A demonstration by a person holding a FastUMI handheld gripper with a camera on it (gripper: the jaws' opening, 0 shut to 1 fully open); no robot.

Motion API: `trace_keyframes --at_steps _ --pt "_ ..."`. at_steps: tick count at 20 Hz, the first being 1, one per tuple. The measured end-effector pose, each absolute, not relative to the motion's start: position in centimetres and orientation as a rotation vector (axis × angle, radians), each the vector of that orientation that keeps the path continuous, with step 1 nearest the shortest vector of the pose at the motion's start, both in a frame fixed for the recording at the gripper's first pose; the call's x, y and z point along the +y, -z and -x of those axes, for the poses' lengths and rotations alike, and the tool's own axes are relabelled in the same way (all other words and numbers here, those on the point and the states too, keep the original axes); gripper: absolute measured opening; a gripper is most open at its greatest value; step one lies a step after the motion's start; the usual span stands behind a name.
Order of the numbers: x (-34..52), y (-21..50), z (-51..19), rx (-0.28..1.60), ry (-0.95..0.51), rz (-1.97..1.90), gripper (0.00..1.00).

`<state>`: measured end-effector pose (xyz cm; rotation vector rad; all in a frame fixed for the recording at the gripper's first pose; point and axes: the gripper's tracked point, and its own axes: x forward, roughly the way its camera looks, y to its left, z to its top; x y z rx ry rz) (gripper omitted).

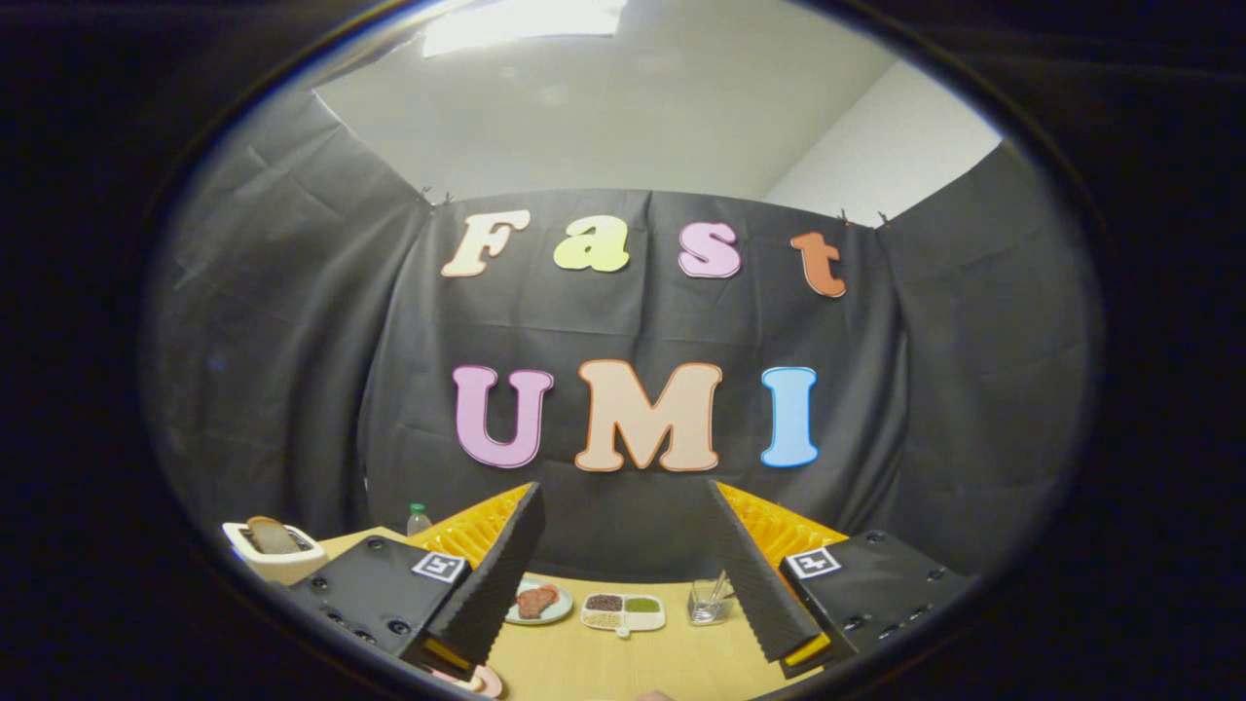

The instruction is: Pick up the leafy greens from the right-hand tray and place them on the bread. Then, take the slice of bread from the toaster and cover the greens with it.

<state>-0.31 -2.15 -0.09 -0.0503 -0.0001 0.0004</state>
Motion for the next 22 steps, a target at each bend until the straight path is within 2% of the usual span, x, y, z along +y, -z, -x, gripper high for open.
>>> trace_keyframes --at_steps 11,22 --pt "-4.3 0.8 0.4 0.019 -0.005 0.063 1.0" --pt "-5.8 5.9 0.5 0.155 -0.166 0.128 1.0"
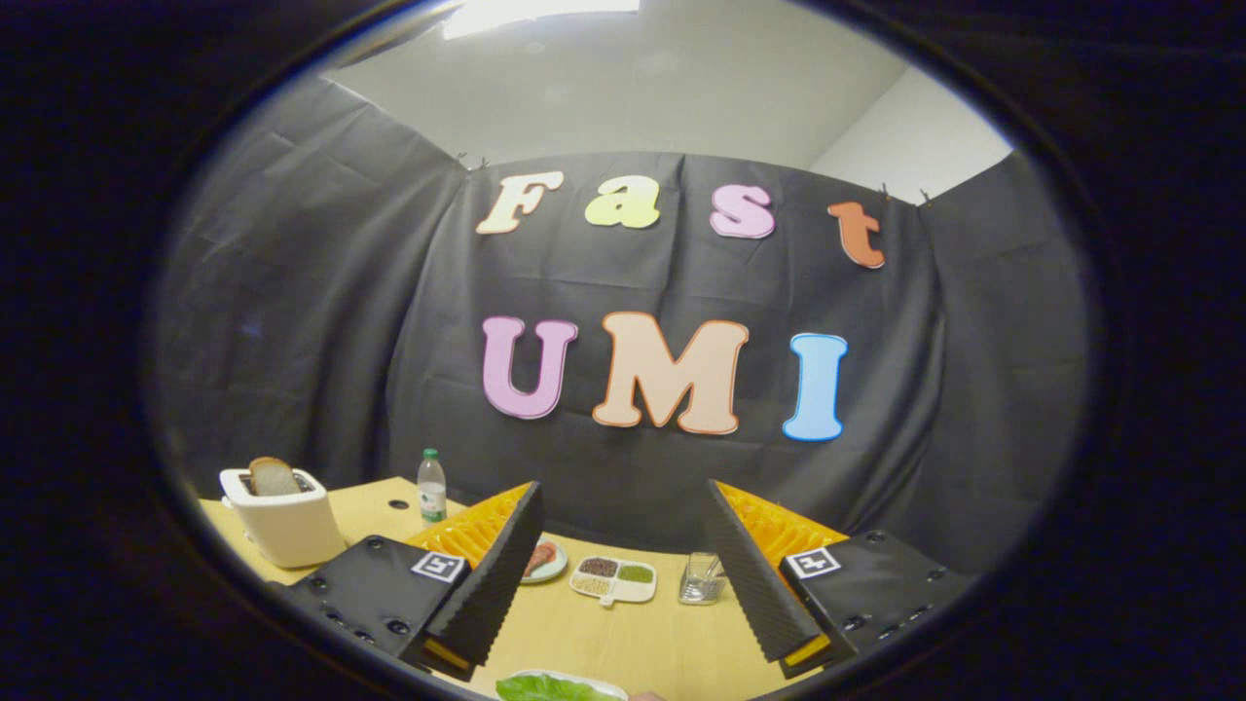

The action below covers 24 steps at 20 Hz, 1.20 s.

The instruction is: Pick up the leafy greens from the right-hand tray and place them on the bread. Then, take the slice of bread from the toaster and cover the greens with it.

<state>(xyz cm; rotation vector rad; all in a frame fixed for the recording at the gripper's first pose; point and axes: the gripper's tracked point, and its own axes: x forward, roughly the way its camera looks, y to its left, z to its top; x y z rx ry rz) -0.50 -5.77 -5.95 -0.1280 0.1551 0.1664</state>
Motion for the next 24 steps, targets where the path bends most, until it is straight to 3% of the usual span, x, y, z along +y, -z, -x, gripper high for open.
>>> trace_keyframes --at_steps 24 --pt "-4.7 28.8 7.0 0.767 -0.769 0.368 1.0"
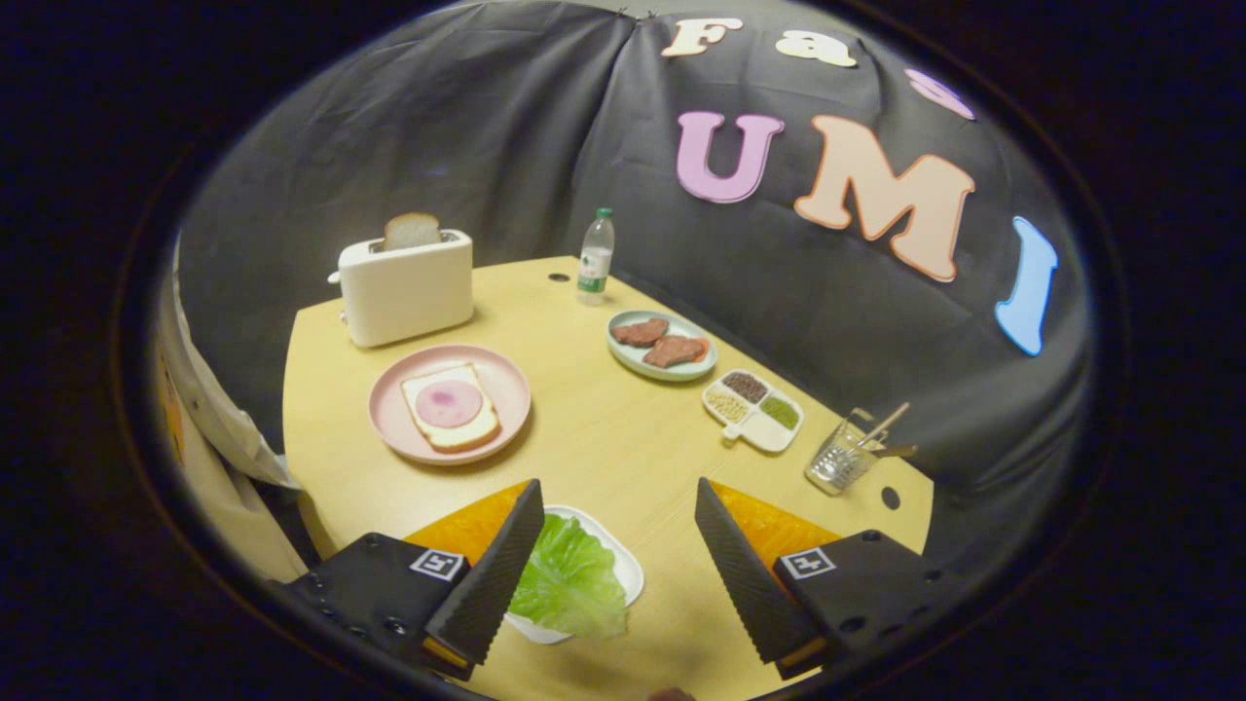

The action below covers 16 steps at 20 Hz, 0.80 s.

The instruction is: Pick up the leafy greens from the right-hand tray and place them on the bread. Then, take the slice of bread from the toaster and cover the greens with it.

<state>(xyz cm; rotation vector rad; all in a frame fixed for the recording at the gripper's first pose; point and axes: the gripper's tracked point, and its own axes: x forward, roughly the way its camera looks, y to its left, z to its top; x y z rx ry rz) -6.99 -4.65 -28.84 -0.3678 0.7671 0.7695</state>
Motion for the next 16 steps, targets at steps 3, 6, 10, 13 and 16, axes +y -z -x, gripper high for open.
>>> trace_keyframes --at_steps 3,6,10,13,16 --pt "-4.6 32.3 8.6 0.866 -0.833 0.398 1.0" --pt "-4.9 35.3 10.5 0.97 -0.883 0.42 1.0" --pt "-5.1 38.0 12.6 1.068 -0.911 0.433 1.0" --pt "-5.5 39.2 13.2 1.107 -0.904 0.429 1.0" --pt "-6.2 40.3 13.8 1.163 -0.887 0.417 1.0"
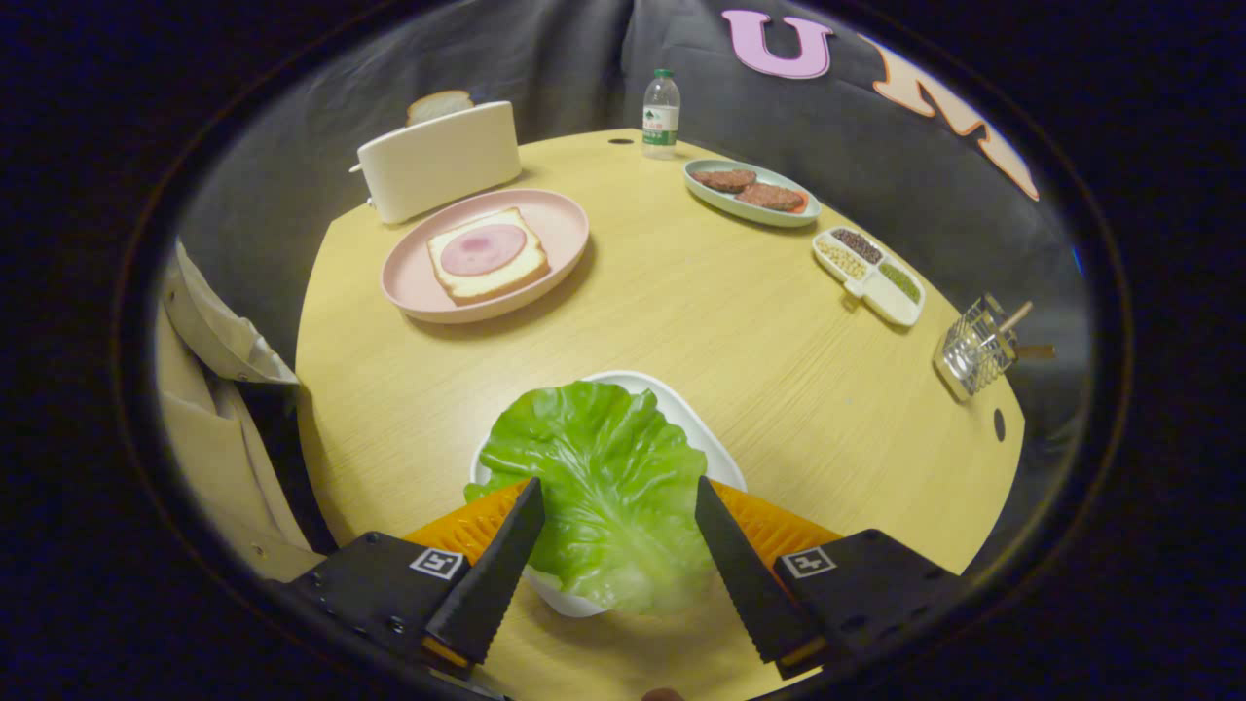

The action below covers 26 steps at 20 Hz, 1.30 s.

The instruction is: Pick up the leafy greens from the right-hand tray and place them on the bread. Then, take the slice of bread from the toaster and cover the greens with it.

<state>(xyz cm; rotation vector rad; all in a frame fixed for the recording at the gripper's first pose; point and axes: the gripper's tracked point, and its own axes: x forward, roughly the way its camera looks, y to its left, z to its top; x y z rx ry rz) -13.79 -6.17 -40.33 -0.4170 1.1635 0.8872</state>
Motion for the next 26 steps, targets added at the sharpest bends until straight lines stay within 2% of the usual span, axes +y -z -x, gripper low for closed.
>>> trace_keyframes --at_steps 8,13,18,20,26 --pt "-6.5 41.5 14.7 1.236 -0.871 0.407 0.99" --pt "-6.2 41.7 15.0 1.25 -0.844 0.41 0.52" --pt "-5.8 41.7 15.2 1.272 -0.824 0.396 0.25" --pt "-5.5 41.4 15.1 1.258 -0.828 0.398 0.09" --pt "-4.4 38.7 14.2 1.181 -0.816 0.371 0.05"
